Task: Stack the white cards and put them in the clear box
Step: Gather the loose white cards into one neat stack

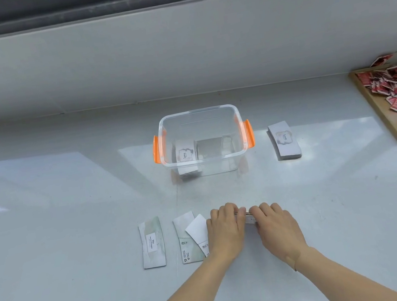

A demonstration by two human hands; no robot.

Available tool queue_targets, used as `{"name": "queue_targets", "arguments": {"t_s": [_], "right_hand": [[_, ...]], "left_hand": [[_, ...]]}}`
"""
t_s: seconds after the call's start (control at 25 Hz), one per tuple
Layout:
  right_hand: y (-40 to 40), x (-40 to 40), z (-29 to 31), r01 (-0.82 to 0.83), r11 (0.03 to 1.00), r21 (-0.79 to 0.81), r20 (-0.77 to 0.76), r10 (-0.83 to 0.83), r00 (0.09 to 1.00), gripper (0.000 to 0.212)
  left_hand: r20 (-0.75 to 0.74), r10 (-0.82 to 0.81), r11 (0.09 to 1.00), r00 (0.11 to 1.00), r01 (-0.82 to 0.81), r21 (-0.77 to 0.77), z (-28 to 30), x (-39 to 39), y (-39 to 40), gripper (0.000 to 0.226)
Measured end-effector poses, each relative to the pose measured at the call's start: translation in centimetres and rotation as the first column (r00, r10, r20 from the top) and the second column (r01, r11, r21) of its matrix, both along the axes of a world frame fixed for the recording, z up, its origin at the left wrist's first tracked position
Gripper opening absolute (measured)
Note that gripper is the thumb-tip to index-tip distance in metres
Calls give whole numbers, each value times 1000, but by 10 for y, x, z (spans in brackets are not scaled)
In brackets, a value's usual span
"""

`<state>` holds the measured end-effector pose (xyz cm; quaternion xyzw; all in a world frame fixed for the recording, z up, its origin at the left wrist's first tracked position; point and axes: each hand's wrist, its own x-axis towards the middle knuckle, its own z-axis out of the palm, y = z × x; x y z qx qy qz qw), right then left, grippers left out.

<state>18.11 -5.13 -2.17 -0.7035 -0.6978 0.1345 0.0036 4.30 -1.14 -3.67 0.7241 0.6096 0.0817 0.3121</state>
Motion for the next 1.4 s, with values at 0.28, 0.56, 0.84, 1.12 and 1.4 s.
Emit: {"name": "queue_targets", "arguments": {"t_s": [0.28, 0.56, 0.84, 1.12, 1.4], "right_hand": [[-3, -11, -4, 76, 993, 90, -93, -68, 993, 15], [-3, -8, -7, 68, 997, 44, -65, -65, 996, 12], [-3, -3, -7, 53, 998, 18, -84, -52, 995, 28], [-6, -3, -10, 40, 999, 31, -115, -36, 993, 48], [-10, -4, -19, 59, 995, 77, -111, -51, 993, 67]], "left_hand": [[-39, -46, 998, 998, 44, -44, -4, -3, -2, 36], [-264, -417, 897, 870, 440, 36, 5, -90, 42, 53], [-356, -571, 797, 739, 604, -25, 4, -113, 45, 52], [-47, -426, 899, 904, 416, -139, 29, -119, 67, 14], [57, -149, 987, 987, 152, -51, 43, -98, 78, 11]]}}
